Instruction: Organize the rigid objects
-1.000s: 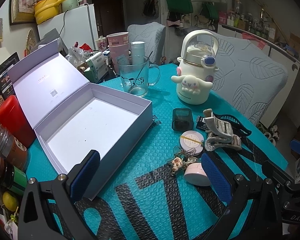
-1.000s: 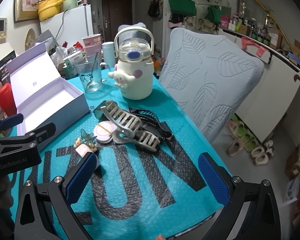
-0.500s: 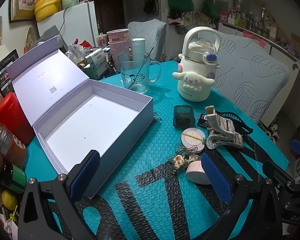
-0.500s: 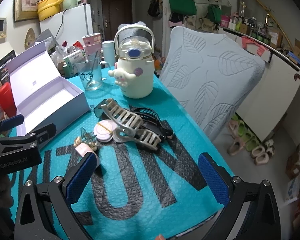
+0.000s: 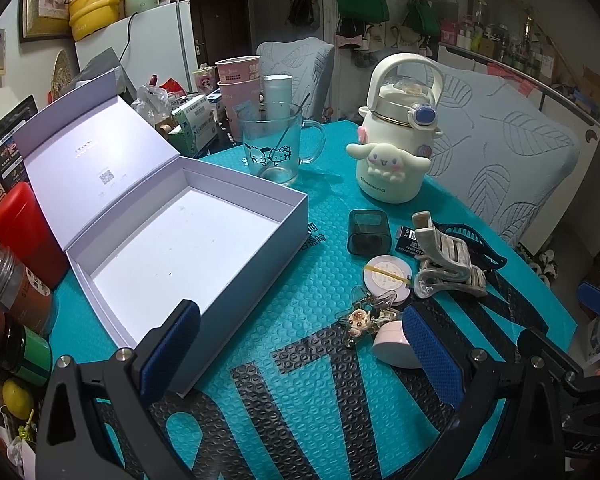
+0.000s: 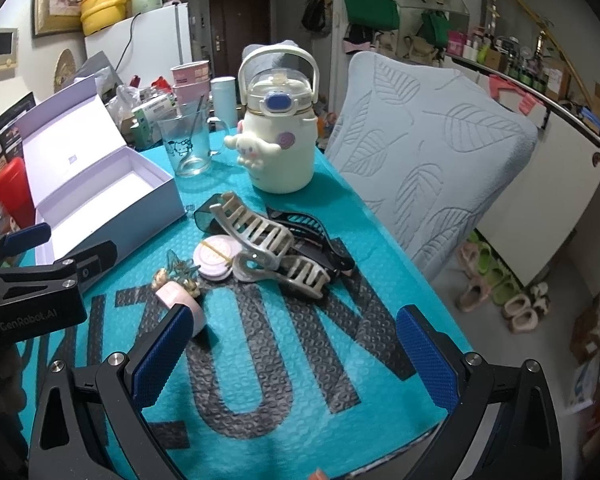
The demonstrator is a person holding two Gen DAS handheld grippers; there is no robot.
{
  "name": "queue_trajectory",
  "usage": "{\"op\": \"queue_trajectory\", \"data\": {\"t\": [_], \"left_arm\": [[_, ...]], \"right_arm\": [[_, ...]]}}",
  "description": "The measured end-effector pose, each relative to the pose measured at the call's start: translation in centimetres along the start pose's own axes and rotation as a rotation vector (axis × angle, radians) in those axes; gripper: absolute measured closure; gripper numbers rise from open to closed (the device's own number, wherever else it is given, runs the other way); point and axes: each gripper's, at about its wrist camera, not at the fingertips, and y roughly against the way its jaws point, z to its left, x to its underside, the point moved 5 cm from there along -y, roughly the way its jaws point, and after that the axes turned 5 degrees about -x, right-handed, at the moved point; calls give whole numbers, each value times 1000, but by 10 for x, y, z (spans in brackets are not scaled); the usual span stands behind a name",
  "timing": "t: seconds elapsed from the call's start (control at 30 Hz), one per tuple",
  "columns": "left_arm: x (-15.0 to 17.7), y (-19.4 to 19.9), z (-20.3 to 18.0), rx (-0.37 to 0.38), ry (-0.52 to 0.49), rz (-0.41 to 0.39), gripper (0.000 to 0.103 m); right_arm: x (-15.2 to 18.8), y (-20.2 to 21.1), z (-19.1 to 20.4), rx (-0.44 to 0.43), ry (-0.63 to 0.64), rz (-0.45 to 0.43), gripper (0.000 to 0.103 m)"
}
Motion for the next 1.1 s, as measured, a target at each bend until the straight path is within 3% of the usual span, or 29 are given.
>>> {"op": "queue_trajectory", "data": {"t": [0.73, 1.1], "left_arm": [[-1, 2, 14, -6, 36, -4, 0], [22, -24, 13, 27, 44, 80, 0]], "right_arm": [[-4, -4, 9, -33, 20, -9, 0], [19, -24, 16, -80, 71, 30, 0]]}}
